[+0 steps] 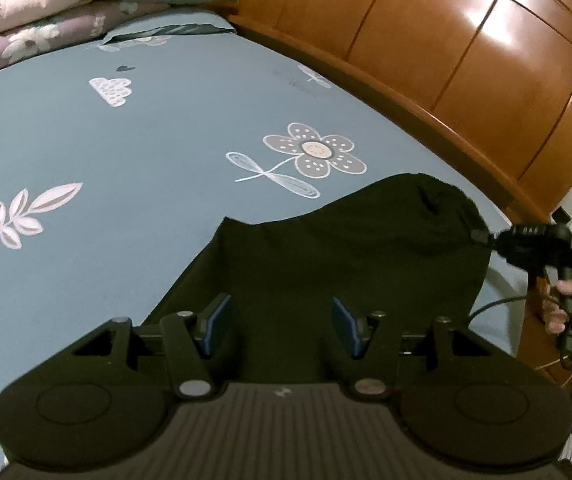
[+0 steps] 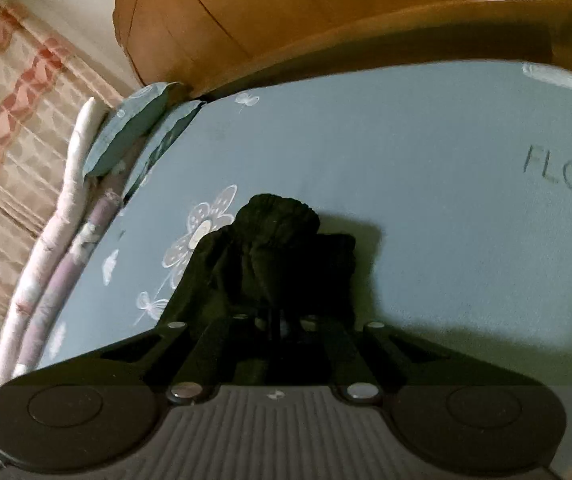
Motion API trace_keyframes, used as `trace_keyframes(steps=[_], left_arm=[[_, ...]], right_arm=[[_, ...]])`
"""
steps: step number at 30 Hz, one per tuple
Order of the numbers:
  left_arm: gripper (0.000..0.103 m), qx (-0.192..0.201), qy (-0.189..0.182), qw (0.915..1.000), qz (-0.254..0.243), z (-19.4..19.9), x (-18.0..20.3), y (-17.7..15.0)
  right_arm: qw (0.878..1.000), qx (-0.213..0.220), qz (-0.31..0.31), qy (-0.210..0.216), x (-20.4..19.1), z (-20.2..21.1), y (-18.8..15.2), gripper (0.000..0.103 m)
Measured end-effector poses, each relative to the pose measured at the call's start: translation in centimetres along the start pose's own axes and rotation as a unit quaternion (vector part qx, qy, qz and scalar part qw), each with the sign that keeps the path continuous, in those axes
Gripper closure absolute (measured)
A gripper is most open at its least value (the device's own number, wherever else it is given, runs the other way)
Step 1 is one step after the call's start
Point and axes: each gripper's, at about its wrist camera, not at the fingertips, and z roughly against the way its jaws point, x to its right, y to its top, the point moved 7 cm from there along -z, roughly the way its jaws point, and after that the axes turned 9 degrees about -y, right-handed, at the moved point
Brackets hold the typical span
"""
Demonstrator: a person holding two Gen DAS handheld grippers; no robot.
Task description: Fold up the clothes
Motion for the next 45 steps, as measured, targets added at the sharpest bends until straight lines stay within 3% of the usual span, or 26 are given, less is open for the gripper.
trace_keyframes(steps=[3, 6, 8, 10, 14, 19, 21, 23, 28, 31, 34, 37, 41, 45], left_arm=[[0.048, -0.002, 0.009, 1.0, 0.003, 0.1, -0.5, -0.3], [0.048, -0.004, 0.008, 1.0, -0.003, 0.5, -0.5, -0.5], [0.048, -0.014, 0.012, 0.9998, -0.012, 0.5, -0.5, -1.1], [0.048, -0.028, 0.02, 0.9992, -0.023, 0.4, -0.5, -2.0], [0.048, -0.047, 0.028, 0.9979, -0.034, 0.9, -0.6, -4.1], [0.047, -0.063, 0.044, 0.9969, -0.019, 2.4, -1.7, -6.7], [0.046, -0.07, 0.055, 0.9959, -0.013, 3.2, -2.2, -8.0], [0.045, -0.078, 0.064, 0.9949, -0.005, 4.0, -2.7, -9.5], [0.045, -0.079, 0.067, 0.9945, 0.014, 5.8, -3.5, -12.0], [0.045, -0.074, 0.069, 0.9947, 0.019, 6.7, -3.7, -12.7], [0.042, -0.064, 0.069, 0.9954, 0.017, 8.2, -3.8, -13.4], [0.039, -0.052, 0.069, 0.9961, 0.016, 9.6, -4.4, -14.0], [0.039, -0.037, 0.067, 0.997, 0.009, 11.2, -4.9, -14.5], [0.036, -0.022, 0.066, 0.9976, 0.003, 12.7, -5.6, -15.0]], right_arm=[[1.0, -0.011, -0.007, -0.027, 0.6, -0.5, -0.3, 0.087], [0.997, 0.026, 0.059, -0.033, -2.1, 1.9, 0.1, 0.08], [0.992, 0.053, 0.107, -0.036, -4.1, 3.5, 0.4, 0.059], [0.983, 0.052, 0.172, -0.031, -6.8, 3.9, -0.7, 0.048], [0.957, 0.012, 0.288, -0.018, -11.5, 1.9, -5.3, 0.047], [0.936, -0.023, 0.347, -0.054, -11.7, -2.9, -9.9, 0.044], [0.937, -0.034, 0.344, -0.054, -12.0, -2.7, -9.9, 0.037], [0.934, -0.042, 0.347, -0.066, -12.3, -1.7, -9.8, 0.036], [0.935, -0.017, 0.35, -0.044, -13.9, 0.3, -10.4, 0.03], [0.923, -0.031, 0.377, -0.066, -13.6, -0.8, -12.5, 0.03], [0.907, -0.043, 0.409, -0.095, -13.1, -1.1, -14.2, 0.02], [0.9, -0.048, 0.418, -0.116, -13.9, 0.1, -14.7, 0.02], [0.913, -0.04, 0.399, -0.068, -16.6, 0.8, -16.2, 0.02], [0.906, -0.066, 0.413, -0.062, -17.4, 0.5, -19.2, 0.02]])
